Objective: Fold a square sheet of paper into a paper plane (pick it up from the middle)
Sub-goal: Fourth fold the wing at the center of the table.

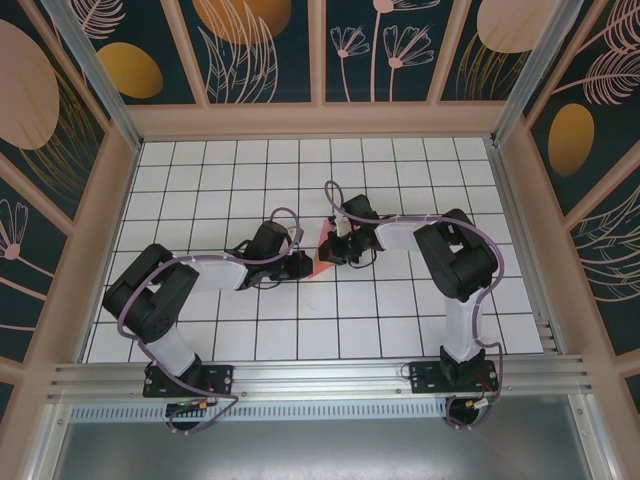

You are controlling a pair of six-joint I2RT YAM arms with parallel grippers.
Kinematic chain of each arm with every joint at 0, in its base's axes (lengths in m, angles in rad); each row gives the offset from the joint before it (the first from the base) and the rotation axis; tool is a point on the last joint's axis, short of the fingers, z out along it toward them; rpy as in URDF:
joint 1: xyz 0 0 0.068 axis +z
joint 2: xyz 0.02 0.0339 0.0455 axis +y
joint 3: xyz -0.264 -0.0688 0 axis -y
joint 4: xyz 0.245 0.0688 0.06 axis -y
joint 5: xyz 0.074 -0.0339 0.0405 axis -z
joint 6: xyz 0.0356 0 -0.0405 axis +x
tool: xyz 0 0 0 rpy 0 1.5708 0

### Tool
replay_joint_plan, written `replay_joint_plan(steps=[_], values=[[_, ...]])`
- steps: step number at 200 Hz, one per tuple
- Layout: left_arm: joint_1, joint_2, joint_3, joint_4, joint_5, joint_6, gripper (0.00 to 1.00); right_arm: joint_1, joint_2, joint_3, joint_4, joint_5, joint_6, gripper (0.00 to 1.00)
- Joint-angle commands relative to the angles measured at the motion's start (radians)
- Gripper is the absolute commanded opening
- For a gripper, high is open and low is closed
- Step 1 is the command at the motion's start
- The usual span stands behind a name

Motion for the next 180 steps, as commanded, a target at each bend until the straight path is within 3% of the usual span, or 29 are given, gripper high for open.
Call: replay_joint_plan(steps=[1, 61, 180], values=[[-0.001, 0.002, -0.013, 0.047, -0.013, -0.023, 0.09, 0.001, 0.026, -0.018, -0.031, 0.048, -0.010, 0.04], [-0.002, 0.086, 0.008, 0.044, 0.057, -0.030, 0.09, 0.000, 0.028, -0.019, -0.025, 0.045, -0.007, 0.04], [-0.002, 0.094, 0.005, -0.073, -0.042, -0.026, 0.00, 0.035, -0.048, -0.071, 0.073, -0.018, -0.002, 0.04]])
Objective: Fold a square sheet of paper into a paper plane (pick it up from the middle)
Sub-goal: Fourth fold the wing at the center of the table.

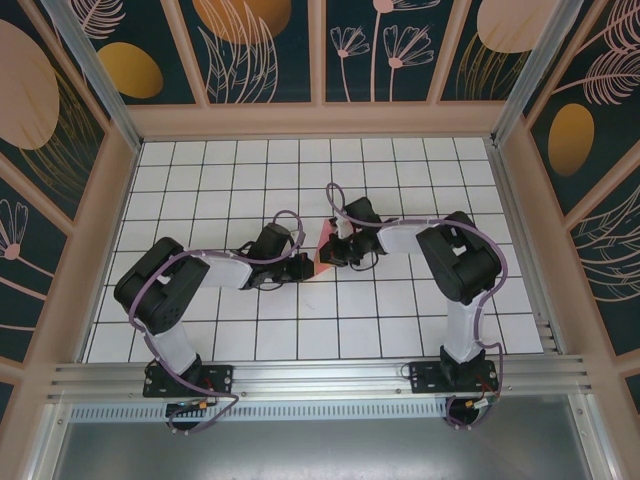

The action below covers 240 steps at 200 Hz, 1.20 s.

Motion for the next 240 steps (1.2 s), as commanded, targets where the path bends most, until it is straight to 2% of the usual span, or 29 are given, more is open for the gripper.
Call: replay_joint_plan(steps=[1, 29, 63, 167, 201, 240], values=[[-0.002, 0.017, -0.002, -0.100, -0.062, -0.005, 0.00, 0.027, -0.017, -0.019, 0.023, -0.013, -0.003, 0.04], [-0.002, 0.017, -0.002, -0.101, -0.059, -0.005, 0.00, 0.033, 0.009, -0.009, 0.019, -0.006, -0.003, 0.04], [-0.002, 0.018, 0.000, -0.125, -0.060, -0.003, 0.00, 0.020, 0.046, 0.028, -0.051, 0.079, -0.015, 0.04], [-0.003, 0.043, -0.010, -0.194, -0.040, 0.006, 0.00, -0.195, 0.123, 0.125, -0.040, 0.149, -0.058, 0.04], [-0.002, 0.052, -0.001, -0.196, -0.040, 0.007, 0.00, -0.195, 0.084, 0.148, -0.022, 0.119, -0.069, 0.04], [-0.002, 0.049, 0.002, -0.194, -0.048, 0.006, 0.00, -0.128, -0.031, 0.072, 0.029, 0.055, -0.072, 0.05]])
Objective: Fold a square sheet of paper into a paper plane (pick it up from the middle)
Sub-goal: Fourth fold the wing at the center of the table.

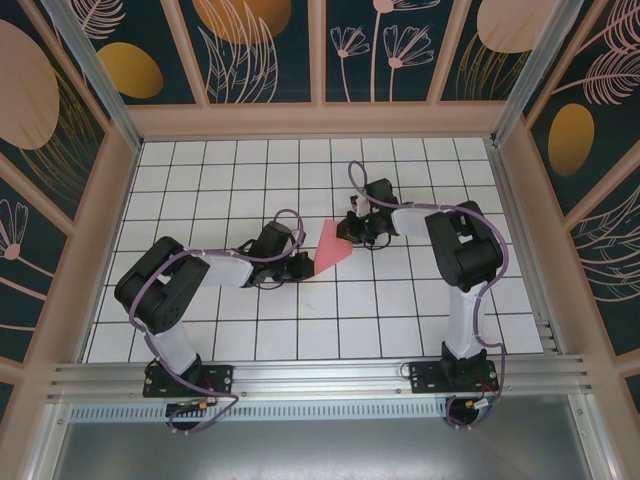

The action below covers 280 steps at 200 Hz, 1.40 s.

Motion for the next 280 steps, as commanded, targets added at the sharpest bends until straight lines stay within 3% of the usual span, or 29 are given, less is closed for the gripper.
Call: replay_joint_plan(steps=[1, 47, 86, 112, 184, 239, 280], values=[[-0.002, 0.046, -0.020, -0.152, -0.048, 0.006, 0.00, 0.042, -0.098, -0.044, 0.045, 0.005, -0.025, 0.05], [-0.002, 0.052, -0.014, -0.154, -0.056, 0.002, 0.00, 0.151, -0.097, -0.095, 0.041, -0.003, -0.031, 0.04], [-0.003, 0.055, -0.009, -0.165, -0.061, 0.001, 0.00, 0.157, -0.046, -0.073, 0.011, 0.019, -0.055, 0.04], [-0.002, 0.052, -0.015, -0.166, -0.060, -0.011, 0.00, 0.131, -0.015, -0.046, -0.013, 0.054, -0.081, 0.04], [-0.002, 0.050, -0.025, -0.161, -0.044, -0.010, 0.00, -0.100, 0.095, 0.071, -0.006, 0.085, -0.094, 0.04], [-0.002, 0.056, -0.008, -0.163, -0.043, 0.014, 0.00, -0.124, 0.059, 0.182, -0.022, 0.063, -0.056, 0.04], [-0.002, 0.039, 0.041, -0.159, -0.047, 0.051, 0.04, -0.119, -0.068, 0.115, -0.017, 0.092, -0.008, 0.07]])
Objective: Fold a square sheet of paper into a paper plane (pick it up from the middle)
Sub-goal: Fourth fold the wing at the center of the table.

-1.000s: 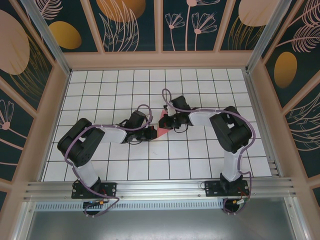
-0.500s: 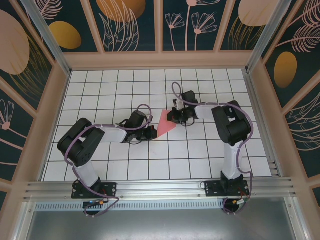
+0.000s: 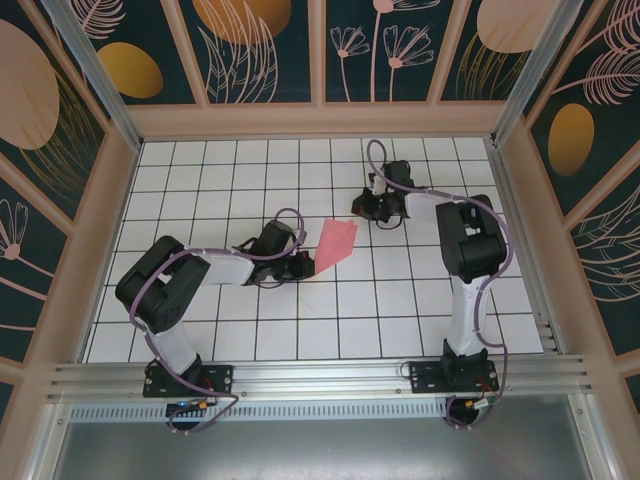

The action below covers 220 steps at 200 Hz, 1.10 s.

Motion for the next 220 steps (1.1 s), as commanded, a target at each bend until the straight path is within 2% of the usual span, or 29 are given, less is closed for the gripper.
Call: replay_joint_plan(steps=[1, 42, 72, 92, 126, 159, 220], values=[[-0.002, 0.032, 0.016, -0.121, -0.045, 0.044, 0.05, 0.010, -0.125, -0.041, 0.005, 0.034, 0.037, 0.07], [-0.002, -0.039, 0.094, -0.039, -0.052, 0.054, 0.29, 0.034, -0.260, -0.229, 0.075, 0.069, 0.134, 0.29], [-0.002, -0.089, 0.105, 0.037, -0.095, 0.049, 0.32, 0.063, -0.311, -0.338, 0.146, 0.077, 0.239, 0.36], [-0.002, -0.066, 0.121, 0.064, -0.063, 0.040, 0.29, 0.091, -0.296, -0.347, 0.167, 0.076, 0.257, 0.35], [-0.003, 0.024, 0.166, 0.063, -0.027, 0.017, 0.18, 0.121, -0.210, -0.289, 0.203, 0.026, 0.247, 0.20], [-0.003, 0.091, 0.220, 0.012, -0.050, 0.018, 0.12, 0.133, -0.141, -0.233, 0.199, 0.010, 0.230, 0.13], [-0.003, 0.180, 0.261, -0.095, -0.070, -0.005, 0.08, 0.119, -0.060, -0.185, 0.167, 0.020, 0.192, 0.11]])
